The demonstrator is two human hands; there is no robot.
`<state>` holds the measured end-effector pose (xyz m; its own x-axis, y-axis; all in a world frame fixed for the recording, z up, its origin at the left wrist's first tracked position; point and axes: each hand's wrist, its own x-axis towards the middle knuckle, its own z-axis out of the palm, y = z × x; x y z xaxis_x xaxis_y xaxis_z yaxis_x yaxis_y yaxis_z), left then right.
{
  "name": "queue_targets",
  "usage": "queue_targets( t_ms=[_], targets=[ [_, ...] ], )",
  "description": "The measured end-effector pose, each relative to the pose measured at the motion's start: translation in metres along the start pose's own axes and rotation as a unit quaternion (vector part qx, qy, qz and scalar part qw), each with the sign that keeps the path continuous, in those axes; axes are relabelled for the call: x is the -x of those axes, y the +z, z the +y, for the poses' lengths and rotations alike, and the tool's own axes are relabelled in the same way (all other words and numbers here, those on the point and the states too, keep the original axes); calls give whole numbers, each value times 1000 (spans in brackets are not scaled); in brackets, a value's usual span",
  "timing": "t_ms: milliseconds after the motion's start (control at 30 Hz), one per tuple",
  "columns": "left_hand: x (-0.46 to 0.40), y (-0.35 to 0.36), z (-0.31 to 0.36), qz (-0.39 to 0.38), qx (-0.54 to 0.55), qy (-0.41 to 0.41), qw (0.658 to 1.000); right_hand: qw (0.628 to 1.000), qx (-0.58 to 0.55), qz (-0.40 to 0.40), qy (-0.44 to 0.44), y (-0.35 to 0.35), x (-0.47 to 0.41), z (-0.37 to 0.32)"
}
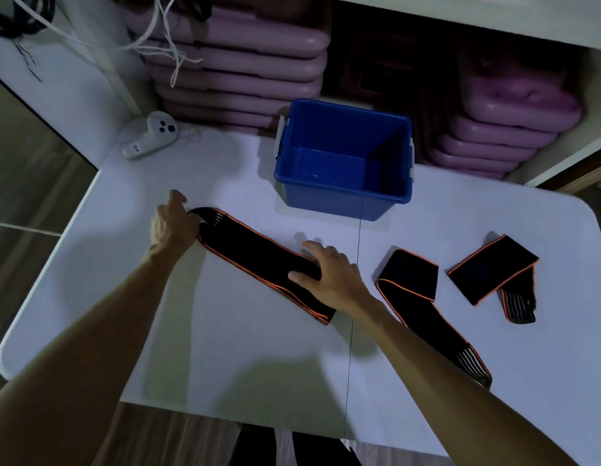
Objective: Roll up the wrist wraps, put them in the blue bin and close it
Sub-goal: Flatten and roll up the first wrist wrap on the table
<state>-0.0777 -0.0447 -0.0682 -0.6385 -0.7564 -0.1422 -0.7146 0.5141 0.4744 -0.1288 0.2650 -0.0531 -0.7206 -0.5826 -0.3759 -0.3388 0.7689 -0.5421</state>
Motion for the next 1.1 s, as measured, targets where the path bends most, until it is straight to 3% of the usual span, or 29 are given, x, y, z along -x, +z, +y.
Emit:
queue_targets(
  t_ms=[100,300,633,733,867,1000,1100],
  targets=[
    [-5,2,-7,3,8,-22,1000,991,134,-2,-10,9,12,6],
    [-11,10,-5,-8,-15,-5,1000,968,245,29,-38,23,23,13],
    [-38,6,-19,27,33,-31,999,957,271,70,-80,38,37,31],
    [-16,9,-10,22,72,5,997,962,249,79,-75,44,42,34],
    [63,26,11,130,11,102,986,973,207,67,-82,46,48,35],
    [130,69,2,-26,-66,262,962,973,195,33,-118,40,54,40],
    [130,82,-8,-85,-98,248,960,968,207,26,-138,37,58,47]
  ],
)
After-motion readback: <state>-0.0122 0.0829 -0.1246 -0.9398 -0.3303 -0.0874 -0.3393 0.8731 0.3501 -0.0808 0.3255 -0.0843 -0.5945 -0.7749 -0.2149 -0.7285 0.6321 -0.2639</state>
